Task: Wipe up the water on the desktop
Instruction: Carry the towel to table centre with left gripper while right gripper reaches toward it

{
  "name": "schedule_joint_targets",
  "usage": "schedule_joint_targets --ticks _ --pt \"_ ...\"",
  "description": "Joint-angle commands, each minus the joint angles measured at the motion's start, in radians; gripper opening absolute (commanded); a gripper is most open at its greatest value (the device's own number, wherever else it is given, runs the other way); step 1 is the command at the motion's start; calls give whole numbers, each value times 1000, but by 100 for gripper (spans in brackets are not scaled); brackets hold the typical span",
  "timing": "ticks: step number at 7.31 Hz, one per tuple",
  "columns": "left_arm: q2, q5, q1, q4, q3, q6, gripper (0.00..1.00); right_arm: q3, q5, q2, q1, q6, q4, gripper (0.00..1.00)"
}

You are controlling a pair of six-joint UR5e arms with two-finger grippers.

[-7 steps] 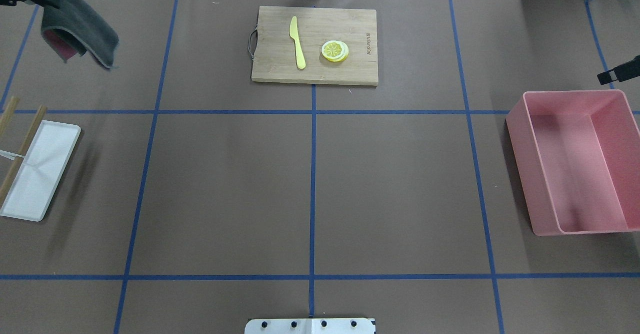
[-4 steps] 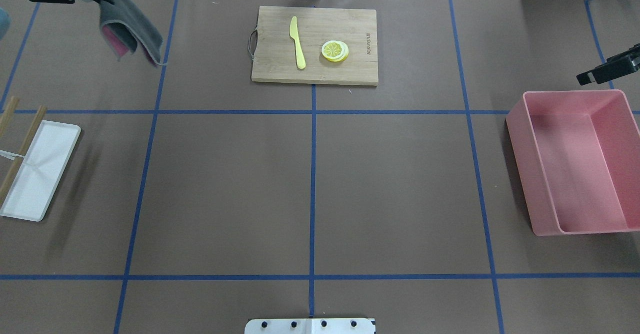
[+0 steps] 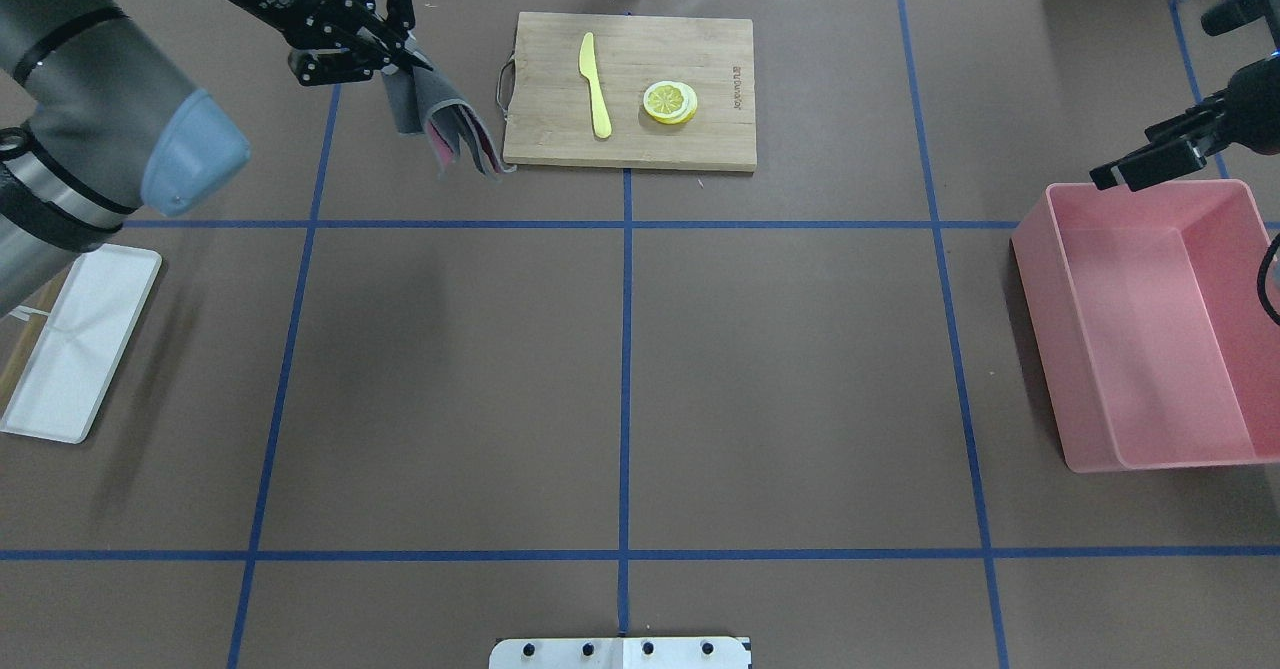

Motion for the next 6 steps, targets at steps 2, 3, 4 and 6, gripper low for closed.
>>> schedule_joint_targets --ticks 2,3,4,6 --pt "-57 71 58 5 -12 -198 0 143 -242 96 -254 141 0 100" --pt "-75 78 68 6 -12 -233 0 145 -267 163 -308 207 -1 100" --pt "-94 88 81 6 -12 -275 0 157 -276 202 -345 251 -3 100" --pt "-121 96 111 21 -7 -290 0 172 -314 267 -423 251 -16 100"
